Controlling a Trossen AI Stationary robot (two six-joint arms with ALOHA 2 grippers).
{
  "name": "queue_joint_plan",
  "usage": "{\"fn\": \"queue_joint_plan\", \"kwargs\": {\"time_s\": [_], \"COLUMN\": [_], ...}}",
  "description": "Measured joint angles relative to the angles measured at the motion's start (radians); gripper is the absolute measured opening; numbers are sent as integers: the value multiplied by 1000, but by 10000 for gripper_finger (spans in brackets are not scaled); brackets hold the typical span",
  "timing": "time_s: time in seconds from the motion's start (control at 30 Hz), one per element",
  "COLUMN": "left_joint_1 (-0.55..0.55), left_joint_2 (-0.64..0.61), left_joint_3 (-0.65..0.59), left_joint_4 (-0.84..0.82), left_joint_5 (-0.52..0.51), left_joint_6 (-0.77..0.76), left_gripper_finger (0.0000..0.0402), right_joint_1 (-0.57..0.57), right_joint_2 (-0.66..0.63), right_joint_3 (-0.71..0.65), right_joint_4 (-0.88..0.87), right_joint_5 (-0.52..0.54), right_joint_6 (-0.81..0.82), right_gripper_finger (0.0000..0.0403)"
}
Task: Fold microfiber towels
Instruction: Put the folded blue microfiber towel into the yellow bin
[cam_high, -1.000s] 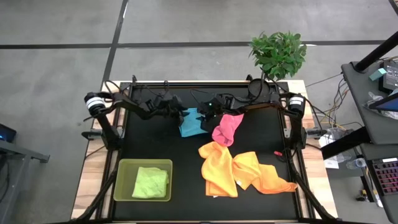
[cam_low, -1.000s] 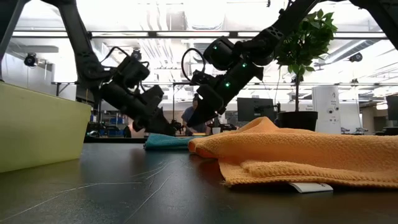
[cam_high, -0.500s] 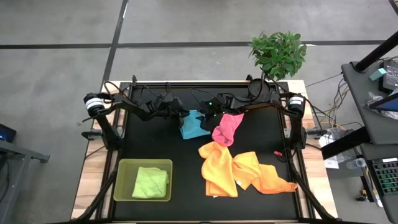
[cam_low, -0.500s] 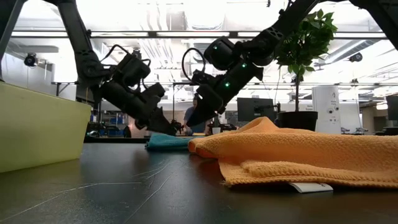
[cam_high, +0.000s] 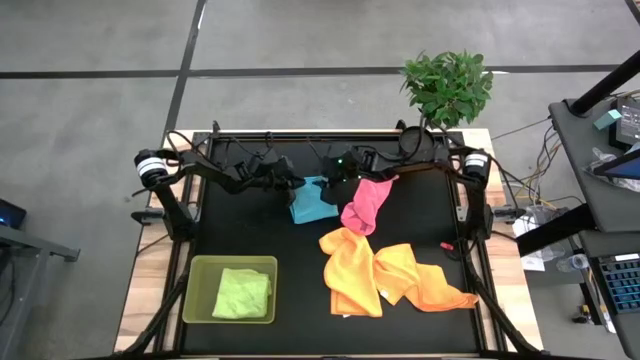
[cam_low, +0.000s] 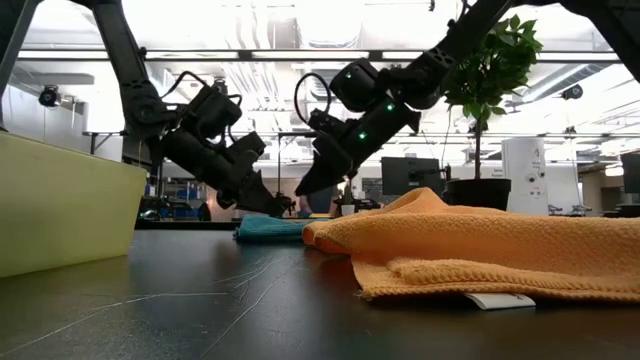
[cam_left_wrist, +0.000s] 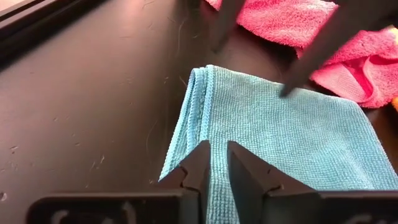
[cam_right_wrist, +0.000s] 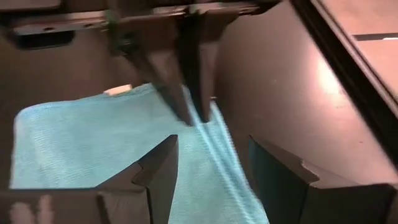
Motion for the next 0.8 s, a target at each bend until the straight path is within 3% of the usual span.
{"fn": "queue_joint_plan", "kwargs": {"time_s": [0.33, 0.6, 0.8], "left_joint_1": [0, 0, 0], "left_joint_2": [0, 0, 0], "left_joint_3": [0, -1, -1], "left_joint_4": [0, -10, -34], "left_joint_5": [0, 0, 0], "left_joint_6": [0, 6, 7], "left_gripper_finger": [120, 127, 127], "right_joint_1": [-41, -43, -44], "right_joint_2": [77, 98, 98], "right_joint_3": [0, 0, 0], "right_joint_4": [54, 55, 53], "right_joint_5": [-9, -26, -60], "right_joint_6": [1, 10, 11], "right_gripper_finger": [181, 160, 114]}}
